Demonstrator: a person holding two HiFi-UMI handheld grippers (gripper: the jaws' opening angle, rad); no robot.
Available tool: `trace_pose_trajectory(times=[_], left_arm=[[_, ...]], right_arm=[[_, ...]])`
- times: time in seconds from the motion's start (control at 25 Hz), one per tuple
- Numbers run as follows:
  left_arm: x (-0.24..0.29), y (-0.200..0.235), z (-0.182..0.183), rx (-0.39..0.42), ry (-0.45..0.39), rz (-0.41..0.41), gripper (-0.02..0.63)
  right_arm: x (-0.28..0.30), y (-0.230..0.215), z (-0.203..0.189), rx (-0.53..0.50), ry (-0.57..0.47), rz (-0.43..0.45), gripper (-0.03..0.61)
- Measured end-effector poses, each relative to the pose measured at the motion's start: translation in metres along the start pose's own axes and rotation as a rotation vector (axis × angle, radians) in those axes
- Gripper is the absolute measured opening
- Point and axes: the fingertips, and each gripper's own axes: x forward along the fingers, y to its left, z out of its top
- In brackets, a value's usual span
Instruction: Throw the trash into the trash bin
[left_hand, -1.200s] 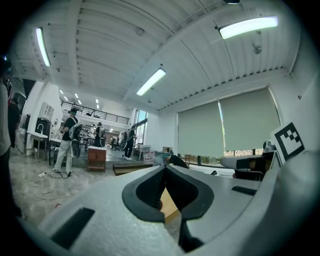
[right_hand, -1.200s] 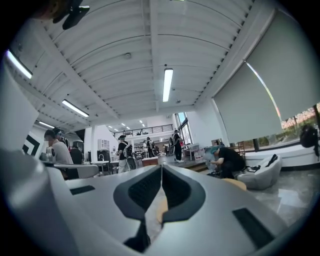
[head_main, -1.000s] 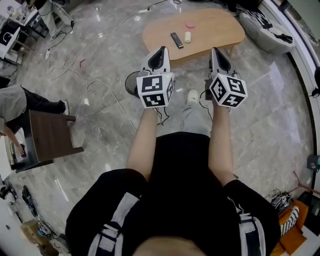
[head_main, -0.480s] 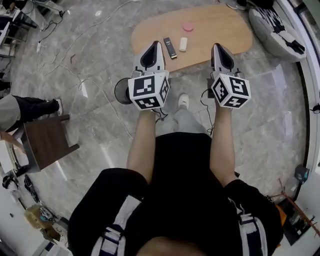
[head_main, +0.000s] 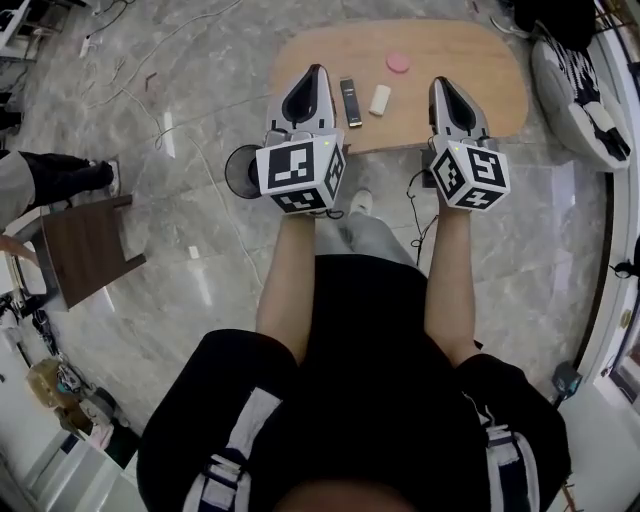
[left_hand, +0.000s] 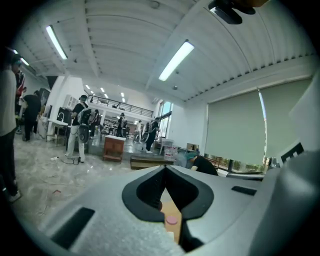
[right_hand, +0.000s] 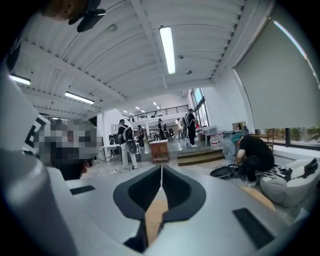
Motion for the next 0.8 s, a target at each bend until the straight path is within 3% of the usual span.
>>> trace_pose_trajectory(times=[0.28,0.8], left_arm=[[0.024,0.056,-0.014,-0.049,0.009,0.114,0.002],[0.066,0.081,-0.190,-0.107,0.236,0.100,0.002]], right_arm=[[0.046,-0.013,-0.037,0.017,0.087,0.007,0.014],[0.094,0.015,-0.184,0.064,0.275,0.067,0.014]])
